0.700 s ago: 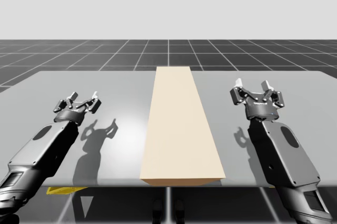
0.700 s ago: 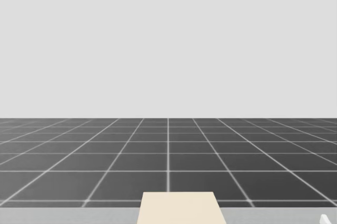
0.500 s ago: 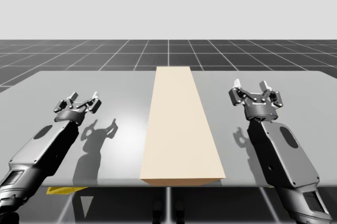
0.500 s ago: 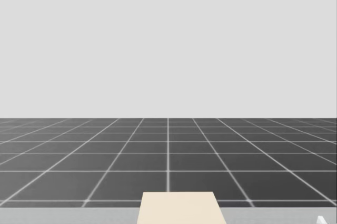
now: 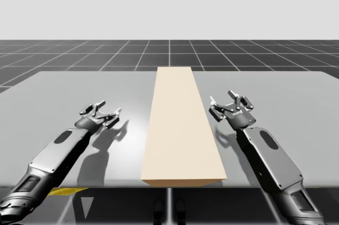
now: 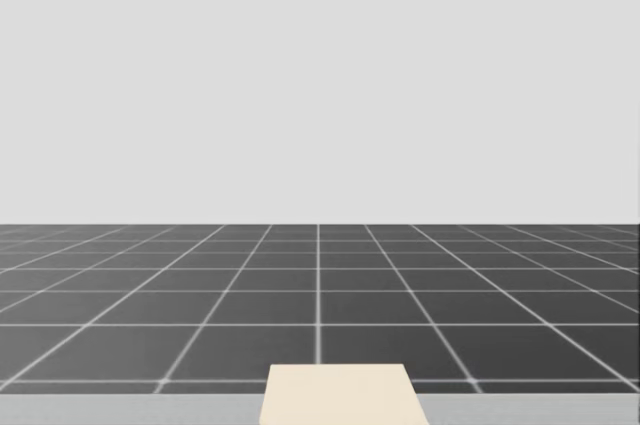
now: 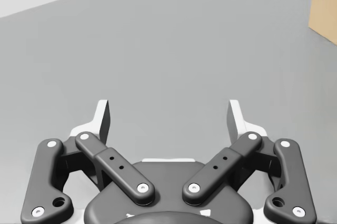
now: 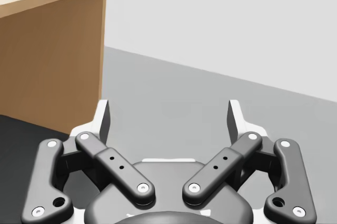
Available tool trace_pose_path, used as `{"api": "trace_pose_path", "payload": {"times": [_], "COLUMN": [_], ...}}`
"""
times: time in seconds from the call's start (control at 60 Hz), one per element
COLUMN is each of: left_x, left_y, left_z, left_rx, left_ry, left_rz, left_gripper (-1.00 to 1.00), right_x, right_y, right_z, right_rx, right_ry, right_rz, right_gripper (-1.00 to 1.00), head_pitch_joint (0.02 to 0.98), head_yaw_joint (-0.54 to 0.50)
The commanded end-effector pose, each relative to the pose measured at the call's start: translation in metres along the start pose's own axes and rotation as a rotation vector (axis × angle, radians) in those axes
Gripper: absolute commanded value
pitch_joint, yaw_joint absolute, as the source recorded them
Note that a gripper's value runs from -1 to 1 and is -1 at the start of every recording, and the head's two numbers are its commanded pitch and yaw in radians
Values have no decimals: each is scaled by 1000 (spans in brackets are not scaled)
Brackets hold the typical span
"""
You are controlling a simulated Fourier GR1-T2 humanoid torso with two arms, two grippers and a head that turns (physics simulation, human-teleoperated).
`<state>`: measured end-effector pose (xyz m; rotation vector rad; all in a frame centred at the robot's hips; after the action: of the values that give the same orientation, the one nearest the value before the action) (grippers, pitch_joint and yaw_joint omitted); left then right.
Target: Retrieve the object from inside the box.
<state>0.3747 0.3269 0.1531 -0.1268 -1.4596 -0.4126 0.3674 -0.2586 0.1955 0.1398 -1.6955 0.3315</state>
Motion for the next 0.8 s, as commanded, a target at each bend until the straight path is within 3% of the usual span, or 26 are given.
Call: {"api": "trace_pose_path", "payload": {"times": [0.017,0.067,0.117,0.233,0.25,0.267,0.333,0.4,0.533,0.8], "left_x": [-4,-4,-5,-6,-6,-6,-7,-8,-11,-12], "left_y": [-40,-47,-55,-64,-64,-64,-64,-65,-67,-68], "left_z": [9,14,18,22,21,22,21,20,18,17], "left_rx": [-261,-332,-398,-451,-450,-447,-450,-448,-451,-454], "left_ry": [-37,-50,-55,-58,-57,-56,-58,-56,-47,-45], "left_rz": [-104,-128,-144,-170,-171,-176,-176,-178,-194,-216], "left_gripper": [-1000,-1000,-1000,-1000,-1000,-1000,-1000,-1000,-1000,-1000], "right_x": [-11,-13,-15,-23,-23,-23,-25,-25,-21,-58], "right_y": [43,56,71,88,89,91,93,101,120,113], "right_z": [5,11,17,22,23,23,22,23,31,24], "right_rx": [241,323,396,463,463,473,495,489,556,548], "right_ry": [-30,-35,-18,-18,-16,-7,-18,-13,-4,74], "right_rz": [27,41,35,50,44,17,1,-68,-114,-49], "right_gripper": [-1000,-1000,-1000,-1000,-1000,-1000,-1000,-1000,-1000,-1000], "head_pitch_joint": [61,62,64,64,64,64,66,66,77,104], "head_yaw_joint": [-5,-5,-6,-12,-14,-15,-16,-20,-33,-53]}}
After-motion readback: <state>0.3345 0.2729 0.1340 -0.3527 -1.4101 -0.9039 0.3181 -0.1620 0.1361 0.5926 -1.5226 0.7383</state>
